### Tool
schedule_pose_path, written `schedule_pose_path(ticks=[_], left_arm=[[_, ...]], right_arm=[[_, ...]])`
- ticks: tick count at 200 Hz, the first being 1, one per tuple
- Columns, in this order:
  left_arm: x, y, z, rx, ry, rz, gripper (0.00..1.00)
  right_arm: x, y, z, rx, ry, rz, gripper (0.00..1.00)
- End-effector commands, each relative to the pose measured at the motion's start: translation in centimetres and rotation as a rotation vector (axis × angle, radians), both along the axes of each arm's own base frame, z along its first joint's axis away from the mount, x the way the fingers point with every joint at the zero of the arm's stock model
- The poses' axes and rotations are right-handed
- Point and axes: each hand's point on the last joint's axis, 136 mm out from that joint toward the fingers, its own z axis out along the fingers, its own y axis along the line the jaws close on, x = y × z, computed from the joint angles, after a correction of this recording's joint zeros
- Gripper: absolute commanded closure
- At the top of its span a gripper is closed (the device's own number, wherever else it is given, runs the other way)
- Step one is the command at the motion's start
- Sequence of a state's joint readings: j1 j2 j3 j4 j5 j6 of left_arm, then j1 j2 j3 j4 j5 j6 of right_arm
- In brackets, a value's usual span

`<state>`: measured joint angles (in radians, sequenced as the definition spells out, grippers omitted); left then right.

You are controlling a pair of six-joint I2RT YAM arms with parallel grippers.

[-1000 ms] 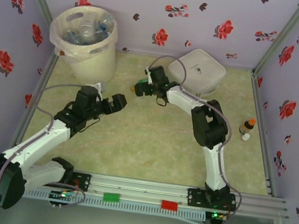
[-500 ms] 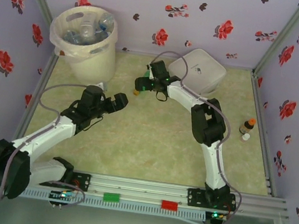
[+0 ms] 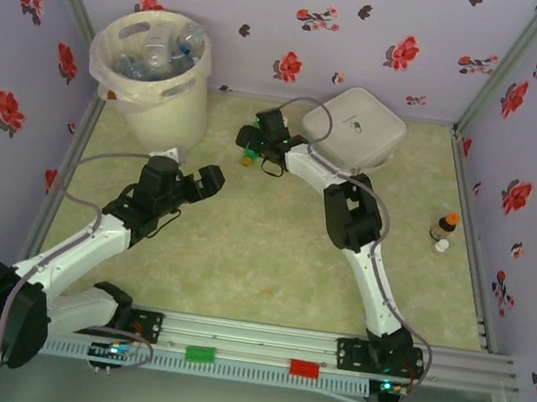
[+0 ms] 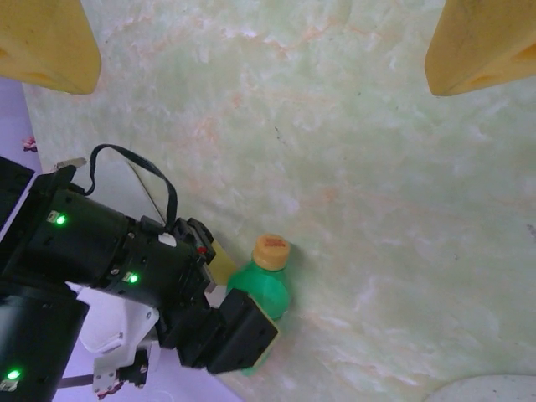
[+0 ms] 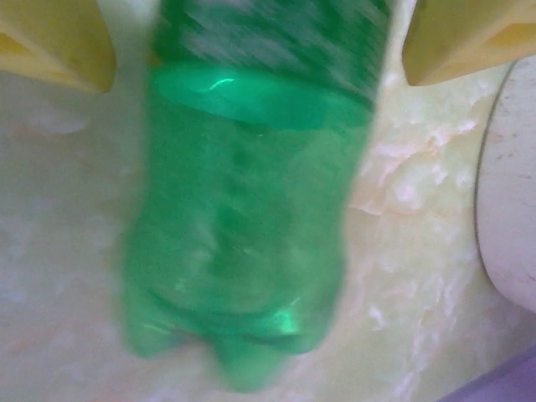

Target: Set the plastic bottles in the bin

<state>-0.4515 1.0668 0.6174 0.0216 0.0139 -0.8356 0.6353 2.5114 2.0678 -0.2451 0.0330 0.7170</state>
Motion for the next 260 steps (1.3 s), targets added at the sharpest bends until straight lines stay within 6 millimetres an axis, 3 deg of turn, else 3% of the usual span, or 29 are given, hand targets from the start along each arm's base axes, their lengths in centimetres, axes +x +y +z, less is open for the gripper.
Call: schedule_pose_path(ticks=[1,54,76,85,112,136,196,229,260], left_arm=[[0.1,1.2,0.2,0.021,-0.015,0.039,0.00],[0.9,1.0,0.3,0.006,-0.023,0.050,0.00],[1.1,0.9,0.3,-0.004,-0.024,0.052,0.00],[1.3,0.8,0.3,-0.010,-0.024,0.054,0.00],[1.9,0.3,0.8,-0.029,-0.013,0.059,0.00],[2.4,-0.4,1.2,-0.047,-0.015,0.054,0.00],[2.3,-6.6,5.1,-0.156,-0.079,-0.058,0.00],[1.7,-10.0,7.6,-0.210,-0.145,-0.111,0.00],[2.1,-13.0,7.9,-0.253,-0.146,-0.135,0.01]], right_arm=[[-0.5,-0.9,-3.1,-0.034,0.062,-0.064,0.21],[-1.6,-2.0,-2.4,-0.084,0.048,-0.018,0.47],[-2.7,-2.1,-1.2,-0.060,0.017,0.045,0.56],[-3.3,-1.8,0.2,-0.039,-0.020,0.089,0.56],[-6.5,-2.9,3.4,-0.029,-0.102,0.208,0.58],[-10.5,-4.6,5.8,-0.006,-0.165,0.292,0.58],[-19.3,-9.3,10.3,0.065,-0.289,0.386,0.59],[-21.6,-10.8,12.8,0.095,-0.360,0.390,0.59],[-22.9,-11.1,15.7,0.156,-0.442,0.402,0.59]])
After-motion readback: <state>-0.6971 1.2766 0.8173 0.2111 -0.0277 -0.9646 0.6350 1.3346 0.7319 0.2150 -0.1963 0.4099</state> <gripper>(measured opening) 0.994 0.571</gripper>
